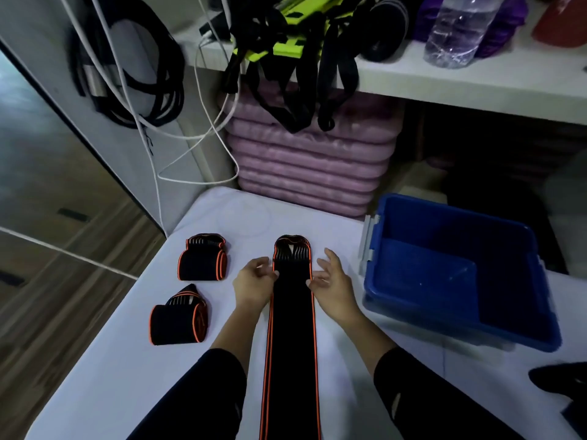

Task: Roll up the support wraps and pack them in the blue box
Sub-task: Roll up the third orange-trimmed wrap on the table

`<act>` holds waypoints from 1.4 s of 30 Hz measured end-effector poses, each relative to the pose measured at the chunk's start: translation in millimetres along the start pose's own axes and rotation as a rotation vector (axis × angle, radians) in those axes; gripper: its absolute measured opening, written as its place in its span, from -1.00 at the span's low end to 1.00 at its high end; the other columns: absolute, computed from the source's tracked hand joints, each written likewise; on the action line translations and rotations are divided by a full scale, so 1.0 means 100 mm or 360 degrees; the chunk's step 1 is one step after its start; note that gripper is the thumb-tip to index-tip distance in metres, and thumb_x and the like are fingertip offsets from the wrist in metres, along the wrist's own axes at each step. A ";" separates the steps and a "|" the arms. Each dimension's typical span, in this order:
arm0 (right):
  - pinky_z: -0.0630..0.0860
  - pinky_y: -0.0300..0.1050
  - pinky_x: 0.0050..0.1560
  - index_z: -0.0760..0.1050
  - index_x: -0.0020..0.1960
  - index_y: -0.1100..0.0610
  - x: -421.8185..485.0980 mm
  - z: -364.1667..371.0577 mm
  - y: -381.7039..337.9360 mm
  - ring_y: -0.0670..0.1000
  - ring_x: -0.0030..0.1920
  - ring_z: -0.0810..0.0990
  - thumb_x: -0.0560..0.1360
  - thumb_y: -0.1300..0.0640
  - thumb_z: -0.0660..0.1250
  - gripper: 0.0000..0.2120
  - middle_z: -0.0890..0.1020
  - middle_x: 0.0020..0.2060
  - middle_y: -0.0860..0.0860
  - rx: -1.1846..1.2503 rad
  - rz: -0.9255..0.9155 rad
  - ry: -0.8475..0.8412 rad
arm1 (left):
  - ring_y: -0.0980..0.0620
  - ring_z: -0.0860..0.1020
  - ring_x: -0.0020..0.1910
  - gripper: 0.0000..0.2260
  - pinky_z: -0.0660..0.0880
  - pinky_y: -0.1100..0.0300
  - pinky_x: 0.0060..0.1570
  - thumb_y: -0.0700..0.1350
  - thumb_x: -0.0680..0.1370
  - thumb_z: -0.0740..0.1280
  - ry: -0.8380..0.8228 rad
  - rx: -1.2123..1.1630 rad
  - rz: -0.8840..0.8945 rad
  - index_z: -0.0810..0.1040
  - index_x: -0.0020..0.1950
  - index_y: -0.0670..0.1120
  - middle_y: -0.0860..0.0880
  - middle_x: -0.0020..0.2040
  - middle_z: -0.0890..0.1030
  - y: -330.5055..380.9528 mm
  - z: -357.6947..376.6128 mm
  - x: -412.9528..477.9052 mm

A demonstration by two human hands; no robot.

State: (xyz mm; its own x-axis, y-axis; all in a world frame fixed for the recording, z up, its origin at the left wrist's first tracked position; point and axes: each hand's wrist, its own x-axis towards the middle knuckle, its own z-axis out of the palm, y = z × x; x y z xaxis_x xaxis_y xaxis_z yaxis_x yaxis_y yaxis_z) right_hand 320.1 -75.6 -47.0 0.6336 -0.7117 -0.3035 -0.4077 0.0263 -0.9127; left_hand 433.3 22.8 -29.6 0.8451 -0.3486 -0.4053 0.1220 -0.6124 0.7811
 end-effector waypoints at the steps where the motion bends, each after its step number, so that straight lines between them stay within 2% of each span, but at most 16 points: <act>1: 0.46 -0.13 0.19 0.11 0.47 0.09 -0.02 -0.01 0.00 0.02 0.12 0.50 0.45 0.38 0.33 -0.31 0.38 0.32 0.08 0.0042 0.0005 -0.0013 | 0.02 0.59 0.04 -0.72 0.46 0.16 0.17 -0.17 0.45 0.39 -0.0028 -0.0036 -0.0001 0.55 0.15 -0.01 0.01 0.00 0.66 -0.03 -0.01 0.00; 3: 0.43 -0.12 0.26 0.12 0.47 0.11 -0.07 -0.03 -0.02 -0.02 0.15 0.45 0.46 0.38 0.32 -0.32 0.35 0.36 0.09 0.0059 0.0016 -0.0016 | 0.01 0.59 0.07 -0.71 0.46 0.06 0.22 -0.17 0.45 0.38 -0.0062 -0.0066 0.0021 0.54 0.16 0.01 0.03 0.05 0.65 -0.06 -0.05 -0.05; 5: 0.43 -0.15 0.20 0.15 0.46 0.13 -0.16 -0.04 -0.02 -0.02 0.14 0.44 0.47 0.36 0.31 -0.37 0.37 0.34 0.11 -0.0045 0.0029 0.0014 | -0.02 0.59 0.07 -0.73 0.47 0.06 0.20 -0.20 0.46 0.36 -0.0056 -0.0004 0.0043 0.55 0.15 -0.04 -0.01 0.05 0.65 -0.09 -0.07 -0.12; 8: 0.47 -0.12 0.12 0.19 0.43 0.15 -0.36 -0.02 0.01 0.08 0.12 0.52 0.47 0.32 0.30 -0.42 0.44 0.28 0.15 -0.0325 0.0113 0.0041 | -0.10 0.61 -0.02 -0.71 0.52 0.15 0.01 -0.28 0.45 0.26 -0.0049 0.0140 0.0002 0.56 0.15 -0.13 -0.09 0.05 0.62 -0.15 -0.09 -0.26; 10: 0.50 -0.08 0.16 0.18 0.42 0.15 -0.49 0.02 0.05 0.12 0.14 0.54 0.46 0.29 0.31 -0.42 0.47 0.24 0.16 -0.0430 0.0173 0.0012 | -0.06 0.58 -0.13 -0.69 0.45 0.21 -0.13 -0.28 0.45 0.24 -0.0050 0.0219 -0.0027 0.54 0.18 -0.16 -0.12 0.07 0.61 -0.17 -0.08 -0.36; 12: 0.51 -0.08 0.14 0.17 0.43 0.14 -0.61 0.07 0.06 0.12 0.11 0.56 0.46 0.28 0.31 -0.41 0.50 0.18 0.14 -0.0479 0.0198 -0.0020 | 0.01 0.52 -0.19 -0.70 0.39 0.25 -0.17 -0.27 0.45 0.25 -0.0059 0.0250 -0.0020 0.53 0.18 -0.16 -0.13 0.06 0.62 -0.17 -0.07 -0.44; 15: 0.52 -0.05 0.18 0.14 0.44 0.14 -0.69 0.08 0.03 0.14 0.15 0.55 0.47 0.27 0.32 -0.39 0.49 0.22 0.14 -0.0396 0.0231 -0.0031 | -0.01 0.56 -0.15 -0.71 0.40 0.26 -0.15 -0.24 0.45 0.28 -0.0099 0.0202 -0.0002 0.53 0.16 -0.15 -0.11 0.08 0.62 -0.17 -0.09 -0.50; 19: 0.45 -0.16 0.13 0.15 0.45 0.13 -0.83 0.01 0.02 0.14 0.25 0.48 0.48 0.25 0.34 -0.38 0.40 0.33 0.14 -0.0198 0.0299 -0.0053 | -0.07 0.59 -0.17 -0.70 0.51 0.17 -0.12 -0.23 0.44 0.30 -0.0133 0.0168 -0.0048 0.52 0.17 -0.15 -0.10 0.12 0.60 -0.27 -0.20 -0.61; 23: 0.47 -0.09 0.20 0.17 0.44 0.15 -1.04 0.02 0.11 0.16 0.24 0.49 0.47 0.26 0.35 -0.39 0.43 0.32 0.18 -0.0310 0.0343 -0.0073 | -0.11 0.61 -0.28 -0.70 0.61 0.00 -0.08 -0.22 0.45 0.26 -0.0210 0.0271 -0.0164 0.51 0.17 -0.16 -0.06 -0.11 0.57 -0.46 -0.26 -0.82; 27: 0.51 -0.15 0.11 0.17 0.44 0.13 -1.17 0.06 0.13 0.12 0.19 0.53 0.47 0.25 0.35 -0.39 0.46 0.29 0.14 -0.0276 0.0349 -0.0104 | -0.10 0.62 -0.15 -0.68 0.60 0.08 -0.07 -0.20 0.46 0.30 -0.0276 0.0289 -0.0076 0.52 0.21 -0.18 -0.14 0.10 0.57 -0.52 -0.25 -0.95; 30: 0.46 -0.22 0.04 0.18 0.43 0.13 -1.26 0.04 0.13 0.12 0.19 0.52 0.47 0.27 0.34 -0.40 0.44 0.30 0.15 -0.0203 0.0365 -0.0085 | -0.21 0.63 -0.08 -0.69 0.60 -0.03 -0.01 -0.20 0.45 0.31 -0.0279 0.0237 -0.0061 0.52 0.19 -0.19 -0.19 0.10 0.59 -0.55 -0.32 -1.00; 34: 0.48 -0.15 0.15 0.26 0.40 0.11 -1.45 0.00 0.22 0.09 0.15 0.53 0.46 0.24 0.36 -0.44 0.46 0.27 0.12 -0.0311 0.0318 -0.0154 | -0.14 0.58 -0.32 -0.71 0.61 0.03 -0.10 -0.22 0.47 0.30 -0.0350 0.0272 -0.0068 0.51 0.19 -0.18 -0.12 0.12 0.56 -0.67 -0.41 -1.16; 36: 0.49 -0.14 0.18 0.31 0.36 0.07 -1.54 -0.01 0.24 0.01 0.09 0.54 0.46 0.23 0.35 -0.50 0.48 0.27 0.05 -0.0404 0.0237 -0.0229 | -0.11 0.61 -0.18 -0.71 0.58 0.09 -0.03 -0.22 0.47 0.31 -0.0382 0.0296 0.0019 0.51 0.19 -0.14 -0.08 0.08 0.57 -0.71 -0.41 -1.25; 38: 0.46 -0.16 0.20 0.35 0.34 0.03 -1.62 -0.02 0.25 -0.03 0.12 0.52 0.47 0.21 0.34 -0.54 0.47 0.26 -0.01 -0.0432 0.0154 -0.0243 | -0.01 0.56 -0.07 -0.68 0.46 0.26 -0.05 -0.23 0.46 0.32 -0.0394 0.0428 0.0233 0.51 0.21 -0.11 -0.05 -0.02 0.58 -0.75 -0.42 -1.34; 40: 0.43 -0.24 0.17 0.42 0.28 0.01 -1.73 -0.05 0.25 -0.04 0.17 0.49 0.47 0.23 0.32 -0.60 0.47 0.20 -0.07 -0.0457 0.0032 -0.0245 | 0.06 0.48 -0.02 -0.67 0.33 0.35 -0.04 -0.22 0.44 0.34 -0.0415 0.0607 0.0560 0.52 0.21 -0.06 0.00 -0.03 0.53 -0.80 -0.46 -1.45; 42: 0.44 -0.34 0.08 0.52 0.14 -0.01 -1.86 -0.09 0.27 -0.04 0.11 0.51 0.44 0.31 0.29 -0.65 0.52 0.10 -0.06 -0.0511 -0.0116 -0.0342 | 0.14 0.46 -0.06 -0.73 0.32 0.38 -0.03 -0.22 0.42 0.36 -0.0524 0.0655 0.0780 0.58 0.11 -0.03 0.06 -0.05 0.50 -0.89 -0.51 -1.57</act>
State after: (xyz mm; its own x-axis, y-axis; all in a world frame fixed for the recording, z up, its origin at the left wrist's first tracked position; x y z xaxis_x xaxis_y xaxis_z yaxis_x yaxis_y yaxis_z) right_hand 185.5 50.9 -12.9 0.7778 -0.5394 -0.3226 -0.5201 -0.2642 -0.8122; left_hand 316.8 168.4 -11.3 0.5437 -0.8081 -0.2267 -0.4921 -0.5257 0.6939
